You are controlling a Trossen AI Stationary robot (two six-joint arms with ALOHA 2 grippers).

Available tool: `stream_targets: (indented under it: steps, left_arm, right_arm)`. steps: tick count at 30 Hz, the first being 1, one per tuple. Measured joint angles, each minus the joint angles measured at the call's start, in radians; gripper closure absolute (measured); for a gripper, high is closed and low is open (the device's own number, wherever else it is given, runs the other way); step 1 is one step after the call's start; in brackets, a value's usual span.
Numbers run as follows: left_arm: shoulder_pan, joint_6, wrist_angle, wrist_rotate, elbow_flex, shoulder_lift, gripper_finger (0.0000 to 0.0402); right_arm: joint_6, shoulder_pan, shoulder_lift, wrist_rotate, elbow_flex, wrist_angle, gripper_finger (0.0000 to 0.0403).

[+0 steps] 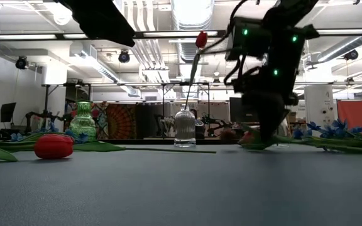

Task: Sort flowers into vase by color
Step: Put the center dark red flower into the green vase

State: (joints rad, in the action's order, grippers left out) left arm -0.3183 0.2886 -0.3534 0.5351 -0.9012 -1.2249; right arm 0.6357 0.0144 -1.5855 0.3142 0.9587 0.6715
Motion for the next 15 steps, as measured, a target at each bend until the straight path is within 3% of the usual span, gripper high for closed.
stream_targets:
  steps: [10,15]
  left_arm:
    - [0.000,-0.156,0.102,-0.001,0.000,-0.076,0.0198]
    - [0.000,-0.185,0.117,-0.002,0.000,-0.090,0.0198]
  right_arm:
    - [-0.067,0.001,0.227,0.001,-0.025,-0.040,0.0390]
    - [-0.142,0.001,0.360,0.002,-0.119,-0.217,0.0390]
